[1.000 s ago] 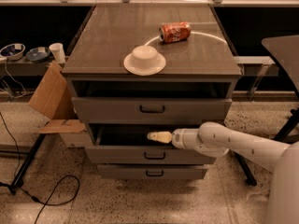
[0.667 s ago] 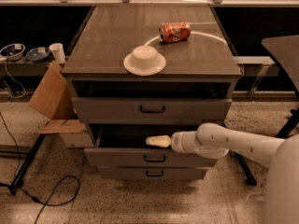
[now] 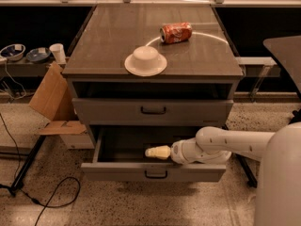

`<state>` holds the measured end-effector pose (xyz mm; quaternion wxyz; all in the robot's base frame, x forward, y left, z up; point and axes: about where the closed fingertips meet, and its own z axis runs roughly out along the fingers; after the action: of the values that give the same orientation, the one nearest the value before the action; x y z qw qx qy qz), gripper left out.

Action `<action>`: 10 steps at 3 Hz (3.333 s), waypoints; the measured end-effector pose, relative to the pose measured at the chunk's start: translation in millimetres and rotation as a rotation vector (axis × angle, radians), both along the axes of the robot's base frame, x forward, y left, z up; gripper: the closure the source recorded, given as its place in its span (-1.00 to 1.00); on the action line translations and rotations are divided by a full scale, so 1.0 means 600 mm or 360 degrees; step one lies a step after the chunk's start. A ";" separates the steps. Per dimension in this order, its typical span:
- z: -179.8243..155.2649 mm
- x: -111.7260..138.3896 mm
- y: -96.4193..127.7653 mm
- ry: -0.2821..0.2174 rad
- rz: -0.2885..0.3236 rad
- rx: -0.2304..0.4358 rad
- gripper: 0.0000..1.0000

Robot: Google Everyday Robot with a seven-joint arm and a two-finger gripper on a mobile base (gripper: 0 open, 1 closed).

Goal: Open middle drawer

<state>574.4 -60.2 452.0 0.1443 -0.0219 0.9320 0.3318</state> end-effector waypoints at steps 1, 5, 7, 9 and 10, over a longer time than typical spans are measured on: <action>-0.008 -0.026 0.002 0.0105 -0.0003 -0.0003 -1.00; -0.054 -0.112 -0.005 0.0432 -0.0013 0.0000 -1.00; -0.065 -0.136 -0.006 0.0501 0.0006 0.0007 -1.00; -0.069 -0.162 -0.011 0.0537 0.0004 0.0016 -1.00; -0.061 -0.183 -0.015 0.0471 0.0003 0.0038 -1.00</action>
Offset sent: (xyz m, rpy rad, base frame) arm -0.0755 -0.0073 -0.0324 -0.0072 0.2660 -0.0407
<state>464.6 -68.9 415.7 0.0051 0.0280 0.9391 0.3425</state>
